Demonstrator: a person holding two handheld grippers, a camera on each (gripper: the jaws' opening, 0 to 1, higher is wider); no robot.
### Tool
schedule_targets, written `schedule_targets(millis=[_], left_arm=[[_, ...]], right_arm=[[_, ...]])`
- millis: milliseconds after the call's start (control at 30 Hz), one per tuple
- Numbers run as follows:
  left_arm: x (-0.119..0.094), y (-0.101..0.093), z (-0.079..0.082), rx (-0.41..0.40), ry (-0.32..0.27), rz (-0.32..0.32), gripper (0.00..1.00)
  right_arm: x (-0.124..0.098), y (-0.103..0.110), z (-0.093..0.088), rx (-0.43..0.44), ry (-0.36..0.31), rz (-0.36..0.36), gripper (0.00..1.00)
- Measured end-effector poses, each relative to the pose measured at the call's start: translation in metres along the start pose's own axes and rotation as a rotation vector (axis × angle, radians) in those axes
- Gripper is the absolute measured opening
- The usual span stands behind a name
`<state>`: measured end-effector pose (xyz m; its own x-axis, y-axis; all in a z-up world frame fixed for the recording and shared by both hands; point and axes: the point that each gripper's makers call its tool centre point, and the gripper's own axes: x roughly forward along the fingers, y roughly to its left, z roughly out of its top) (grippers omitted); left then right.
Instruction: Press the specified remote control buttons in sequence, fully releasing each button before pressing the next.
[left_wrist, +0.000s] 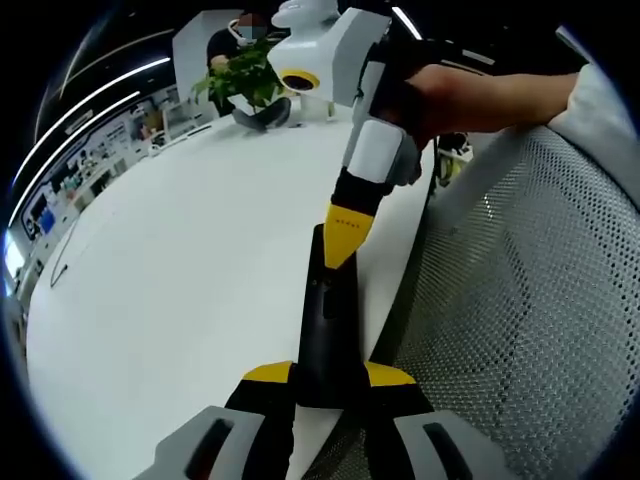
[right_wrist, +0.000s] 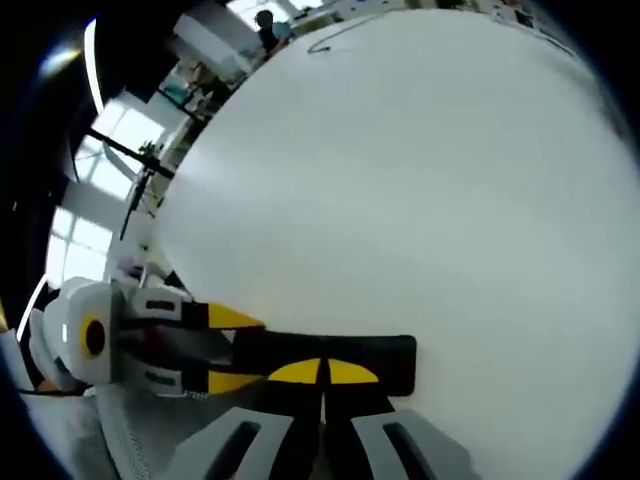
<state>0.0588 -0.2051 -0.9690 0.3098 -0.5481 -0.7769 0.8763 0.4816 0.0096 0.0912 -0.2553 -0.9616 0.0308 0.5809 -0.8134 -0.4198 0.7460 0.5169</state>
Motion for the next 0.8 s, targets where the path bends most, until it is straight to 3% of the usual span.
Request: schedule_targets(millis=[233,400,500,700,800], left_arm=[[0.000,0.001,0.000,-0.002,0.000,0.000,0.24],[0.000,0.001,0.001,-0.002,-0.001,-0.001,0.24],[0.000,0.002,0.001,-0.003,-0.001,-0.002,0.24],[0.000,0.002,0.001,-0.003,0.000,-0.002,0.24],[0.000,0.002,0.001,-0.002,0.000,-0.002,0.24]], right_arm=[[0.000,0.000,0.002,0.012,0.004,-0.021,0.00],[-0.001,0.000,0.002,0.009,-0.007,0.008,0.00],[-0.003,0.001,0.003,0.063,-0.007,0.036,0.00],[-0.007,-0.003,0.001,0.047,0.013,-0.004,0.00],[-0.014,-0.004,0.009,0.038,-0.040,-0.015,0.00]])
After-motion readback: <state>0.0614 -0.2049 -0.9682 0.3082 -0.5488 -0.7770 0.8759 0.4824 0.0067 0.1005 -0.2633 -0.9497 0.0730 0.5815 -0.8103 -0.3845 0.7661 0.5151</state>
